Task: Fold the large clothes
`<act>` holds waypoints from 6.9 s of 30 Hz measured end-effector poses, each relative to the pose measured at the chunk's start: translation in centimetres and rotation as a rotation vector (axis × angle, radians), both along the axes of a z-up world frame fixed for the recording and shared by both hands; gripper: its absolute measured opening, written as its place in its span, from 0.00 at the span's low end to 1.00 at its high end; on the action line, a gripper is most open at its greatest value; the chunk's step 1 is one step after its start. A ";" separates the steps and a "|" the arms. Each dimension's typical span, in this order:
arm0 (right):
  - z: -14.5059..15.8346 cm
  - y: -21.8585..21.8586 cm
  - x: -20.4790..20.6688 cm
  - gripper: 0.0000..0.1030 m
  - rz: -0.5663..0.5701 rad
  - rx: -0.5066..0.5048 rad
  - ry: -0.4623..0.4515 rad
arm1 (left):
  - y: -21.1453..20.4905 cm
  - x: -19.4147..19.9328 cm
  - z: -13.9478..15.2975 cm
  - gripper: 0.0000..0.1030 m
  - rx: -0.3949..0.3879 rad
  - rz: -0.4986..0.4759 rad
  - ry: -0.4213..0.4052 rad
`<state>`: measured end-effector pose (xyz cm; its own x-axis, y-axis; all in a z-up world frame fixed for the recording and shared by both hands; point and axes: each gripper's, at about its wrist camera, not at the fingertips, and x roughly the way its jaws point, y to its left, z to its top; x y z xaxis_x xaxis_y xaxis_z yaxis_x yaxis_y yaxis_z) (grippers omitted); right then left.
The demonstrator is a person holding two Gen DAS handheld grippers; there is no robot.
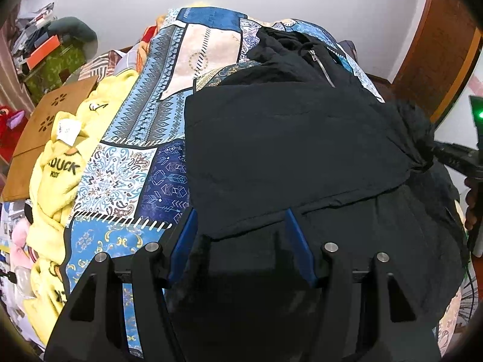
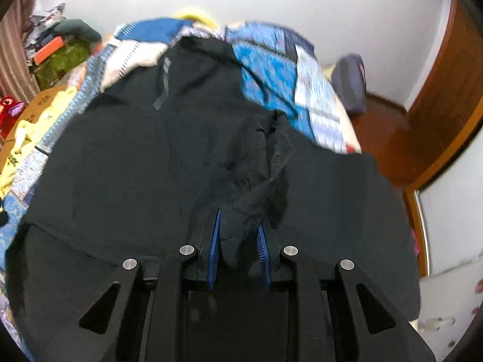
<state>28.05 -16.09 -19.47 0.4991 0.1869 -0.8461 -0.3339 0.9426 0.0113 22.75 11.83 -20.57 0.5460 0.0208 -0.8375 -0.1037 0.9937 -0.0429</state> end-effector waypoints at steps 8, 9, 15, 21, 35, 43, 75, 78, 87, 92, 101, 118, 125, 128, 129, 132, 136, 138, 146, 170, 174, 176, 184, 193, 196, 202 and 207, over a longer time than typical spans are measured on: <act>-1.9 -2.6 0.1 0.38 -0.081 0.048 0.074 | -0.6 -0.5 -0.1 0.58 0.011 -0.004 0.007; -1.8 -2.8 -0.1 0.41 -0.094 0.011 0.068 | -0.7 -0.6 -0.1 0.58 0.011 -0.003 0.006; -0.2 -4.3 -1.9 0.49 -0.084 -0.093 0.053 | -1.5 -0.7 0.5 0.58 0.015 0.000 -0.016; 3.4 -6.9 -3.7 0.50 -0.091 -0.035 -0.002 | -3.5 -0.4 2.3 0.58 0.024 -0.019 -0.068; 3.1 -18.6 -4.5 0.70 -0.357 0.025 -0.008 | -8.5 2.1 4.5 0.64 -0.014 -0.096 -0.132; -3.9 -24.0 -3.9 0.70 -0.510 0.362 0.243 | -10.0 3.6 2.1 0.64 -0.012 -0.111 -0.077; 7.9 -15.9 -0.6 0.07 -0.382 0.282 -0.188 | -5.4 1.8 0.2 0.64 -0.063 -0.029 -0.059; 10.0 -10.8 -0.7 0.06 -0.210 0.274 -0.205 | -5.2 1.3 0.6 0.64 -0.060 -0.031 -0.070; 3.8 1.4 -1.4 0.06 0.084 0.185 0.003 | -4.5 -0.2 1.3 0.64 -0.044 -0.037 -0.081; -1.1 4.1 -2.1 0.10 0.120 0.055 0.102 | -4.2 -1.0 0.9 0.64 -0.045 -0.043 -0.067; 1.8 2.8 -3.6 0.44 0.135 0.057 0.150 | -5.1 -1.2 0.2 0.64 -0.032 -0.055 -0.048; 4.4 -11.3 -2.4 0.66 -0.224 0.436 0.119 | -8.0 0.6 -0.8 0.64 -0.018 -0.097 -0.021; 2.7 -14.4 -1.1 0.66 -0.315 0.580 0.193 | -8.5 1.0 -1.4 0.64 -0.018 -0.107 -0.009; 4.3 -14.7 -2.0 0.66 -0.295 0.580 0.148 | -8.5 1.2 -1.7 0.64 -0.012 -0.105 -0.001; 5.0 -14.8 -2.4 0.66 -0.286 0.566 0.125 | -8.5 1.3 -1.8 0.64 -0.004 -0.103 0.001; 6.6 -15.5 -3.0 0.66 -0.286 0.532 0.065 | -8.6 1.5 -1.9 0.64 0.006 -0.101 0.001; 5.7 -16.5 -1.8 0.66 -0.326 0.501 0.061 | -8.9 1.7 -1.9 0.64 -0.018 -0.099 -0.006; 3.7 -17.1 -0.6 0.66 -0.358 0.495 0.108 | -9.3 1.7 -1.9 0.64 -0.030 -0.108 -0.009; -6.3 -17.4 4.0 0.65 -0.483 0.582 0.379 | -10.4 1.7 -1.2 0.64 -0.033 -0.142 -0.024; 8.8 -7.6 2.0 0.04 -0.223 0.453 0.045 | -6.4 -1.5 1.2 0.64 -0.076 -0.089 -0.115; 12.2 -2.8 1.0 0.04 -0.090 0.477 0.018 | -4.8 -2.5 1.9 0.64 -0.081 -0.071 -0.136; 13.7 0.6 0.0 0.04 -0.009 0.479 0.007 | -3.8 -3.0 2.2 0.64 -0.091 -0.055 -0.144; 11.2 11.1 -3.1 0.04 0.221 0.413 0.099 | -0.4 -4.8 2.3 0.64 -0.105 -0.012 -0.149; 2.3 17.5 -6.1 0.08 0.350 0.237 0.281 | 3.5 -6.8 0.8 0.64 -0.149 0.077 -0.110; 1.1 17.6 -6.9 0.11 0.348 0.195 0.347 | 4.2 -7.0 0.1 0.64 -0.193 0.101 -0.089; -0.1 17.2 -8.3 0.32 0.401 0.145 0.435 | 3.9 -6.9 -1.1 0.64 -0.265 0.103 -0.049; 2.6 15.3 -9.2 0.38 0.420 0.170 0.354 | 2.6 -6.1 -1.6 0.64 -0.303 0.087 -0.023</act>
<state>18.86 -0.81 -16.85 0.0440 0.4563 -0.8888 -0.6273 0.7050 0.3309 16.68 14.48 -22.15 0.5719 -0.1799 -0.8004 -0.1837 0.9228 -0.3387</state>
